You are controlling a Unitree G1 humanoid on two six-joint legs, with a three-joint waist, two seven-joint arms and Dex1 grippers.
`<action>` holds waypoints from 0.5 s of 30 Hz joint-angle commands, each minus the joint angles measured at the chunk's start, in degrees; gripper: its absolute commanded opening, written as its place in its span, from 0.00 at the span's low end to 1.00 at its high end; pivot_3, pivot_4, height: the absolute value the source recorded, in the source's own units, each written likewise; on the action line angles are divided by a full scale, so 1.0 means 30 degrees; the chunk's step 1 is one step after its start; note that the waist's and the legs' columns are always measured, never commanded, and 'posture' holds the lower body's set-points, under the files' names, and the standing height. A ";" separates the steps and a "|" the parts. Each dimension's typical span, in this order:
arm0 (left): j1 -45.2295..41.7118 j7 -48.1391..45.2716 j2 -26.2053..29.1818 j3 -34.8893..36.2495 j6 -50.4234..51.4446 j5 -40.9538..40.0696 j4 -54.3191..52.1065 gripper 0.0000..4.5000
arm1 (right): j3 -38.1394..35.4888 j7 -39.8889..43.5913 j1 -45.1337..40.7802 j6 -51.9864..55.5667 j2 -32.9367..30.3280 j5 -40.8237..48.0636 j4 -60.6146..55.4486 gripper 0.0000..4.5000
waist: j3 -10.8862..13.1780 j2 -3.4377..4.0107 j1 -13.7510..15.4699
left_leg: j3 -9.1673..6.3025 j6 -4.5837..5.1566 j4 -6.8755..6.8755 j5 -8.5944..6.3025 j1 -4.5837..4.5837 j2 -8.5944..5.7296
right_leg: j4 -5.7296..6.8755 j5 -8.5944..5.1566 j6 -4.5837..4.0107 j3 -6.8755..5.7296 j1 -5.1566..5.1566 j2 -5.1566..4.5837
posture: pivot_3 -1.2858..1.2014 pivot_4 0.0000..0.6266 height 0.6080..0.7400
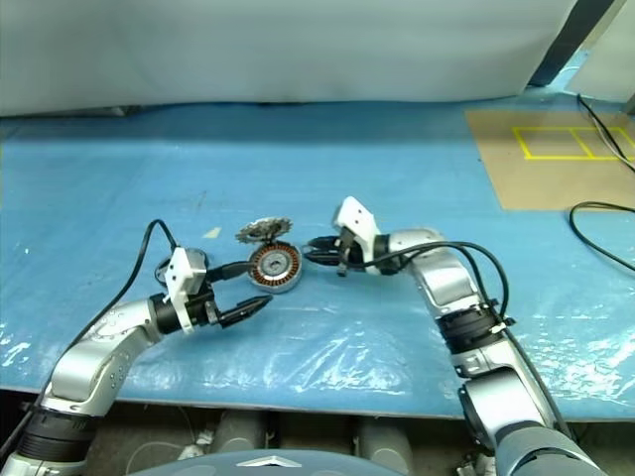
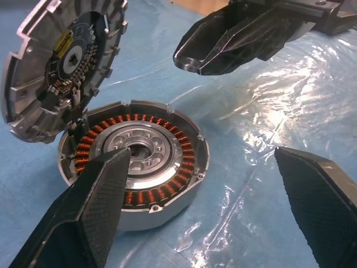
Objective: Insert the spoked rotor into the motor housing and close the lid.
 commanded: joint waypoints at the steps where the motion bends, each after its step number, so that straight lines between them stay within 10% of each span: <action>1: 0.0161 0.0089 0.0031 0.0526 -0.0500 0.0004 -0.0170 0.97 | 0.0805 -0.0145 -0.0910 -0.0911 0.0923 -0.0554 0.1279 0.15 | 0.0000 0.0000 -0.0027 | 0.0000 0.0000 -0.0002 0.0000 -0.0005 0.0001 | 0.0000 0.0000 0.0000 -0.0003 0.0000 -0.0001 | 0.52 0.24 1.00; 15: 0.0955 0.0851 -0.0046 0.0630 -0.0248 -0.0151 -0.1069 0.97 | 0.1828 0.0220 -0.2255 -0.3919 0.2459 -0.2184 0.5318 0.15 | 0.0000 0.0000 -0.0100 | 0.0001 -0.0001 0.0001 0.0000 -0.0020 0.0003 | 0.0008 0.0001 -0.0002 -0.0009 -0.0010 -0.0006 | 0.52 0.24 1.00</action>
